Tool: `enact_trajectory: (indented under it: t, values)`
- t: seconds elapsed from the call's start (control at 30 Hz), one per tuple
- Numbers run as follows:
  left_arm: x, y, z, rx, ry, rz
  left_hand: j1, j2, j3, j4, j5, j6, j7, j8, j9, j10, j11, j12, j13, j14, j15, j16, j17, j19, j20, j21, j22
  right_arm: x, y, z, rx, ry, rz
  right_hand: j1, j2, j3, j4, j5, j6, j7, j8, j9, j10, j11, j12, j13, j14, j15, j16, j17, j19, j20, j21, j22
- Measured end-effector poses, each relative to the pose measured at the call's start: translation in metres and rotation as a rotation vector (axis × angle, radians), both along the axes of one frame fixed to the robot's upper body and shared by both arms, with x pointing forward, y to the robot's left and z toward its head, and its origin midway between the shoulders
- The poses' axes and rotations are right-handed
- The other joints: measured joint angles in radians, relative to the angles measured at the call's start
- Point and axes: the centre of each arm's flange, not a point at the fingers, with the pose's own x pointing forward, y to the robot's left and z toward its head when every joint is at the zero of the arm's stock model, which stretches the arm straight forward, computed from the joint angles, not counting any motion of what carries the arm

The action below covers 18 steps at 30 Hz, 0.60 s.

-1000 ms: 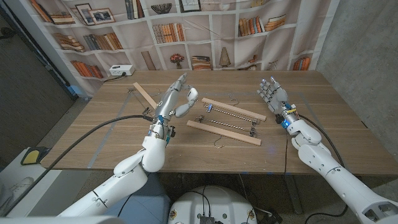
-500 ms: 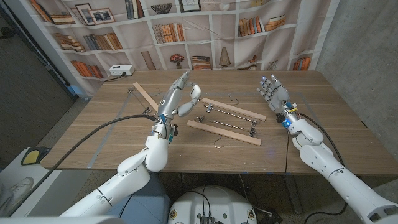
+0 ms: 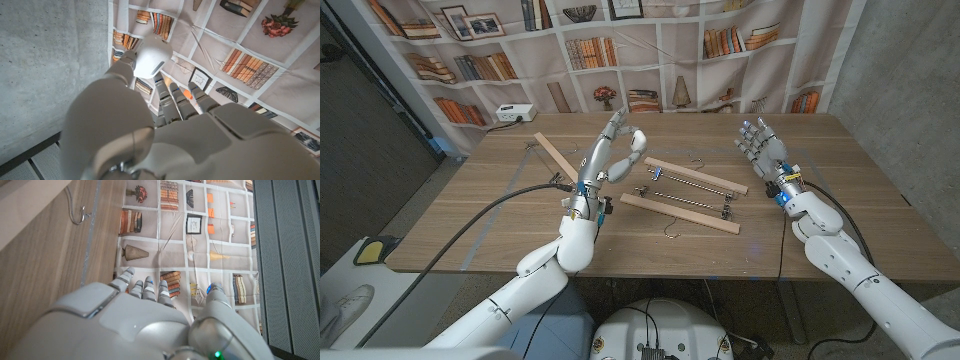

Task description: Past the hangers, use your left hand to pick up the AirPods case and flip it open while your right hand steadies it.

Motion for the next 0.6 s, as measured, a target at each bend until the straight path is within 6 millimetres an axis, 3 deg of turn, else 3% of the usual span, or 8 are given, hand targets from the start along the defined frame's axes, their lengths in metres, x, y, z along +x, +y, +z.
enact_trajectory:
  t: [0.6]
  values:
    - [0.0066,0.0012,0.005,-0.108,0.02,-0.154,0.012,0.0,-0.008,0.0,0.004,0.012,0.002,0.0,0.0,0.004,0.004,0.001,0.0,0.004,-0.004,0.0,0.0,0.007,-0.007,0.0,0.0,-0.009,0.0039,-0.004,0.017,-0.013,0.002,0.0,0.0,0.0,0.0,0.0,0.0,0.0,0.0,0.0,0.0,0.0,0.0,0.0,0.0,0.0,0.0,0.0,0.0,0.0,0.0,0.0]
